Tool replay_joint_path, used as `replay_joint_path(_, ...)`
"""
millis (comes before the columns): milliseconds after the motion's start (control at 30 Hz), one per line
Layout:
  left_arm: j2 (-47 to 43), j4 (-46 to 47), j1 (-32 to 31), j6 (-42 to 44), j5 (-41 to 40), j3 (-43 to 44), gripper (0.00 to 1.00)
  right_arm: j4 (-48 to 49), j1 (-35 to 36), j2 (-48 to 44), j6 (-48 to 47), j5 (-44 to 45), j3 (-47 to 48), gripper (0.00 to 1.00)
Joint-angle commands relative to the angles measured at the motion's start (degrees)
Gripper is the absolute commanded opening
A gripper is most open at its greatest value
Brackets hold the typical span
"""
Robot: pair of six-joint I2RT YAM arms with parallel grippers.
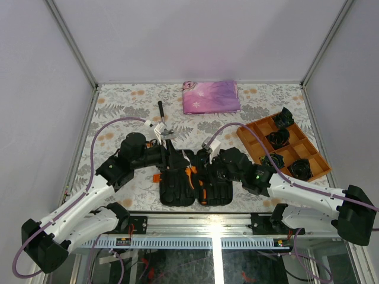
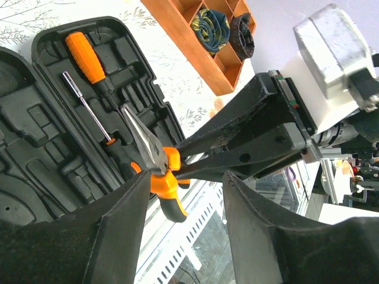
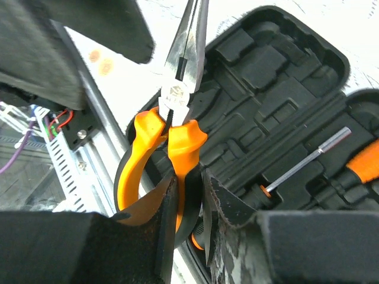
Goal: Sort the tools into containers
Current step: Place the pliers in the storage box.
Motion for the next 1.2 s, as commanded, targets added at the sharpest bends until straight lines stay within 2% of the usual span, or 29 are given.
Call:
replay_joint_path(0,-0.68,2.47,-0.06,0.12,-1.83,-0.55,0.51,-1.9,0.0,-2.48,2.84,7.03,3.03,0.0)
replay_joint_path(200,-1.02,-5.62,-0.02,-0.19,-14.5,-0.05,0.51,-6.04,-0.01,-4.65,10.36,16.22,3.18,0.0)
replay_joint_path(400,-1.57,-14.43,-0.04,-2.9,-28.94,-1.47,0.51,-7.85,0.01,-4.34,15.79,19.36,2.68,0.0)
replay_joint_path(567,-2.85,-18.19,-0.06,-5.48,-33.53,-5.12,0.51,-7.84,-0.01,-4.36,17.34,19.9,1.87,0.0)
replay_joint_path(900,-2.32,-17.98,-0.07,-11.33,-33.44,-11.48,0.55,-6.67,-0.01,-3.84,18.04,19.73,1.27,0.0)
replay_joint_path(1167,0.38,-10.86,-0.31,-12.44,-28.01,-16.08,0.56,-6.57,-0.01,-3.62,18.05,19.77,0.83,0.0)
